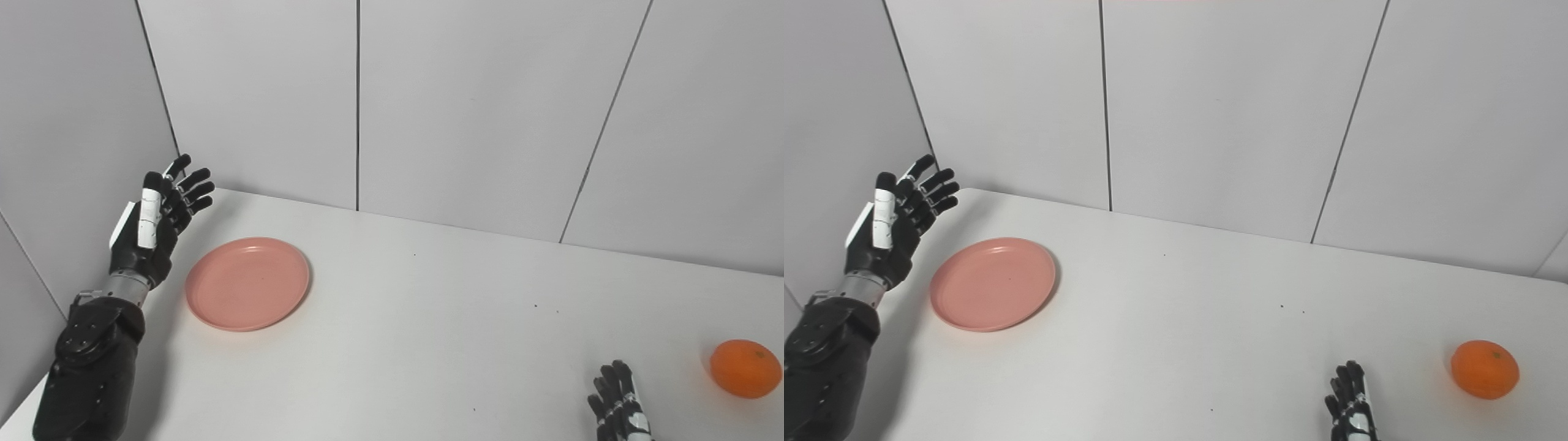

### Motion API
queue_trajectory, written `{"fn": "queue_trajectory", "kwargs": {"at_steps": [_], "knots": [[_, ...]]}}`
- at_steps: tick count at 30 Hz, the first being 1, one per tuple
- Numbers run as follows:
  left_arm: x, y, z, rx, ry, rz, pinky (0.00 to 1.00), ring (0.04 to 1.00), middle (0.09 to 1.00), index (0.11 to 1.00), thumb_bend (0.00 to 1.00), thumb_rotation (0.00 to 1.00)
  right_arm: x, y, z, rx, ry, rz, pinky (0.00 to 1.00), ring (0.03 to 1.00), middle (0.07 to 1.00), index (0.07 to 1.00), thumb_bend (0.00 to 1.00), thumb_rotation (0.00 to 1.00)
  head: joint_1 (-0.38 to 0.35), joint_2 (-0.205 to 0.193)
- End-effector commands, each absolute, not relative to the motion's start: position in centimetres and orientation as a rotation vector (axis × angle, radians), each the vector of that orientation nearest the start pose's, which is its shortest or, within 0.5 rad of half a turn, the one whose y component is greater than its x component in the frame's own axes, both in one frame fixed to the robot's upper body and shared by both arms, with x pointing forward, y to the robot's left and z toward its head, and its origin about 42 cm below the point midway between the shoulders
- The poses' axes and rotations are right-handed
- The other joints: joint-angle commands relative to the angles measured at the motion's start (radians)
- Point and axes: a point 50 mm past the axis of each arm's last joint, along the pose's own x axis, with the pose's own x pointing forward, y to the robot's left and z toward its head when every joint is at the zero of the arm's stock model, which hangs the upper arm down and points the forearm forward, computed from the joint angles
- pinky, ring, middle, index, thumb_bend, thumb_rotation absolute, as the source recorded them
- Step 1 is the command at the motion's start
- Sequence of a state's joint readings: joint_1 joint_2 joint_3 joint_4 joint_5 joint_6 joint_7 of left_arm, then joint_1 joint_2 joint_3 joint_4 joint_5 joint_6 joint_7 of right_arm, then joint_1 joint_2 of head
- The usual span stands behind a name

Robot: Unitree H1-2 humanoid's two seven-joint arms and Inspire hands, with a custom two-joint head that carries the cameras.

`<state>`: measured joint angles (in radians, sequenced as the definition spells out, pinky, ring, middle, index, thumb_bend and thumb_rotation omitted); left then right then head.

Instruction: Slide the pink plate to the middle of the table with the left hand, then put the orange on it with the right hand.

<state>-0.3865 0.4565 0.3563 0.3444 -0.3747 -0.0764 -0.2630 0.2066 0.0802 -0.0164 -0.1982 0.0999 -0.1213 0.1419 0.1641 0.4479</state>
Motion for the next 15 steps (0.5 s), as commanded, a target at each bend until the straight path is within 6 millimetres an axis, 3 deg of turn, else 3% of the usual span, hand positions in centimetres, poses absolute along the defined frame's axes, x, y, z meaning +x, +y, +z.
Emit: {"fn": "queue_trajectory", "kwargs": {"at_steps": [1, 10, 15], "knots": [[39.4, 45.4, 25.2, 0.043, -0.413, 0.091, 0.80, 0.825, 0.847, 0.911, 1.00, 0.93, 19.6, -20.8, 9.0, 0.138, -0.049, 0.045, 1.00, 0.991, 0.972, 0.982, 0.75, 1.00, 0.001, 0.000], [39.5, 47.1, 23.6, 0.025, -0.366, 0.134, 0.83, 0.860, 0.882, 0.917, 1.00, 0.93, 19.6, -21.0, 9.1, 0.135, -0.049, 0.045, 1.00, 0.997, 0.976, 0.984, 0.74, 1.00, 0.001, 0.007], [39.9, 47.8, 22.1, 0.012, -0.341, 0.145, 0.76, 0.822, 0.841, 0.898, 1.00, 0.90, 19.5, -20.9, 9.1, 0.135, -0.050, 0.043, 1.00, 0.991, 0.971, 0.980, 0.74, 1.00, -0.002, 0.010]]}}
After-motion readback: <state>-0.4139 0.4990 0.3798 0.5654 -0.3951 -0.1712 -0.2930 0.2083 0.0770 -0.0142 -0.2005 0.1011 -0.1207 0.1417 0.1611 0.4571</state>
